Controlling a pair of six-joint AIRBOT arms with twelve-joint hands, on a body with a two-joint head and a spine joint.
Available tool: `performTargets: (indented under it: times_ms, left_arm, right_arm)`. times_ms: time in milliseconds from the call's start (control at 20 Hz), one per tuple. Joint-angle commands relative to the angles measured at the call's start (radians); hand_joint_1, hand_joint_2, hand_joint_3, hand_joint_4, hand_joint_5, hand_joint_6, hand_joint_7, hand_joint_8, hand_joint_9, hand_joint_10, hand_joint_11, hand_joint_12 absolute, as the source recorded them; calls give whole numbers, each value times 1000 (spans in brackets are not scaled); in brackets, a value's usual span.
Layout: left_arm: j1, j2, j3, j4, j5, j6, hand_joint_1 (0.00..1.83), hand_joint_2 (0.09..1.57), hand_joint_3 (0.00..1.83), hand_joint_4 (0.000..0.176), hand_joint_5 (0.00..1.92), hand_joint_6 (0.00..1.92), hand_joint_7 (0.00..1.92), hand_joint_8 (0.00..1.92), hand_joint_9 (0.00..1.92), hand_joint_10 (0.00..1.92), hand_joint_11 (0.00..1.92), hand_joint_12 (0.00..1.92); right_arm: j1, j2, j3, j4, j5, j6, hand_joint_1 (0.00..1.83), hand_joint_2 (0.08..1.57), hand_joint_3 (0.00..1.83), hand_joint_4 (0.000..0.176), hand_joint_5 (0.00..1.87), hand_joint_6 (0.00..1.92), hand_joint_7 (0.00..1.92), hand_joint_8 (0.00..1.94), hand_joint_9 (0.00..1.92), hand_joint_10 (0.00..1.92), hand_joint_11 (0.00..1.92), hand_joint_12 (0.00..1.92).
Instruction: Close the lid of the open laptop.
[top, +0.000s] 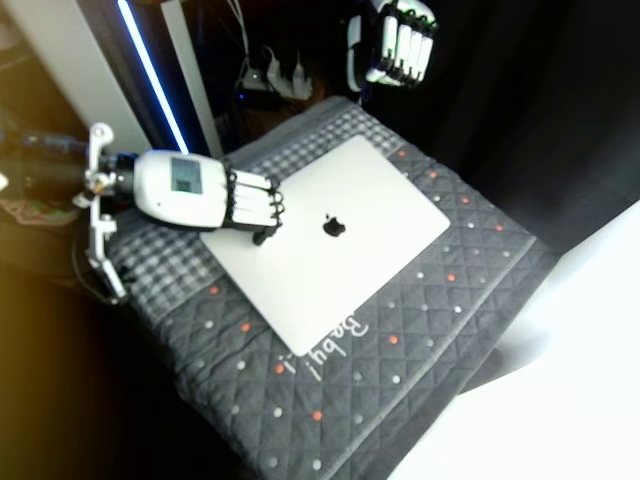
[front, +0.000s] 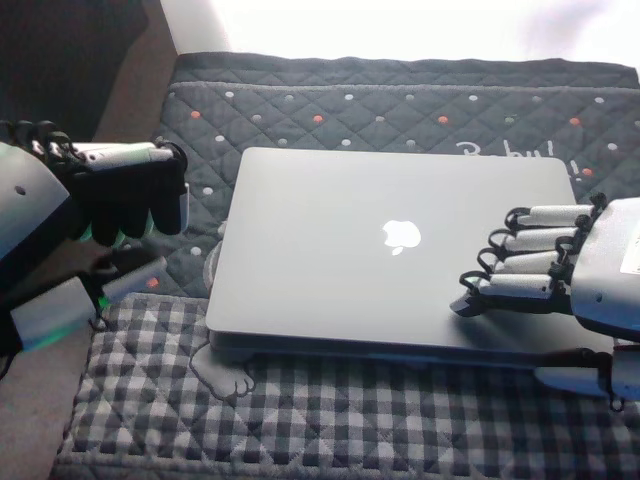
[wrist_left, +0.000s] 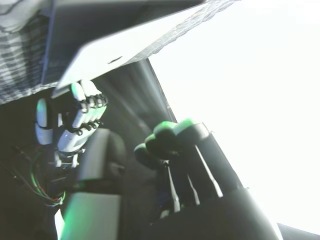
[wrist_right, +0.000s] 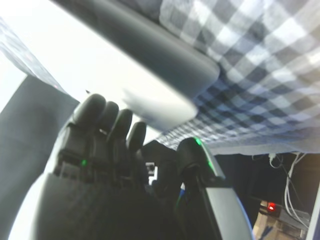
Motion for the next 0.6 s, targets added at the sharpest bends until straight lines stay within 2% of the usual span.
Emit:
performTargets:
  times_ms: [0,50,100,200,250,300,350,400,450,500,550]
  left_arm:
    - [-7,6,3,-2,-125,0,1060,1366,12,0,518,1585,619,1730,742,1677,825,1859]
    - [-7,6,4,-5,-126,1,1056,1366,6,0,552,1565,593,1746,718,1720,792,1909]
    - [-7,5,4,-7,-127,1,1071,1382,9,0,472,1597,624,1780,752,1779,835,1919]
    - [-7,5,5,-9,-127,1,1104,1364,0,0,509,1531,662,1764,860,1812,955,1921]
    - [-7,5,6,-10,-127,1,1127,1360,0,0,505,1486,678,1773,870,1848,982,1921]
    - [-7,5,7,-12,-127,1,1130,1359,0,0,490,1489,687,1758,840,1837,935,1921]
    - [-7,5,9,-13,-122,1,1087,1388,10,0,497,1529,595,1881,697,1911,799,1921]
    - [-7,5,10,-13,-120,1,1087,1388,10,0,497,1529,595,1881,697,1911,799,1921]
    - [-7,4,10,-15,-119,2,1079,1413,17,0,411,1591,598,1913,813,1919,958,1921]
    - [-7,3,11,-18,-119,3,1076,1425,14,0,369,1597,599,1919,920,1920,1123,1921]
    - [-7,2,12,-20,-119,4,1086,1416,6,0,398,1570,609,1900,906,1872,1092,1921]
  right_arm:
    - [-2,14,-3,12,70,0,382,1428,3,0,321,263,553,126,493,800,418,1653]
    - [-2,14,-3,12,70,0,401,1418,0,0,368,200,601,87,507,740,412,1635]
    - [-2,14,-3,12,70,0,447,1415,0,0,436,158,712,87,617,803,549,1639]
    - [-2,14,-4,12,70,0,409,1427,4,0,492,106,728,46,602,775,549,1606]
    - [-2,14,-5,12,71,0,465,1423,0,0,528,115,722,38,569,758,439,1594]
    - [-2,14,-5,13,81,0,508,1404,0,0,510,111,674,16,455,760,237,1688]
    - [-2,16,-5,23,119,0,616,1440,4,0,223,625,586,9,177,998,9,1795]
    - [-2,18,-5,29,132,0,616,1440,4,0,223,625,586,9,177,998,9,1795]
    - [-2,18,-5,37,153,0,441,1470,13,0,44,746,441,1,35,1004,1,1749]
    - [-1,19,-4,47,173,-1,356,1493,15,0,8,570,284,27,6,730,0,1324]
    - [-1,20,-4,57,195,-3,355,1475,4,0,1,556,244,22,6,584,0,1130]
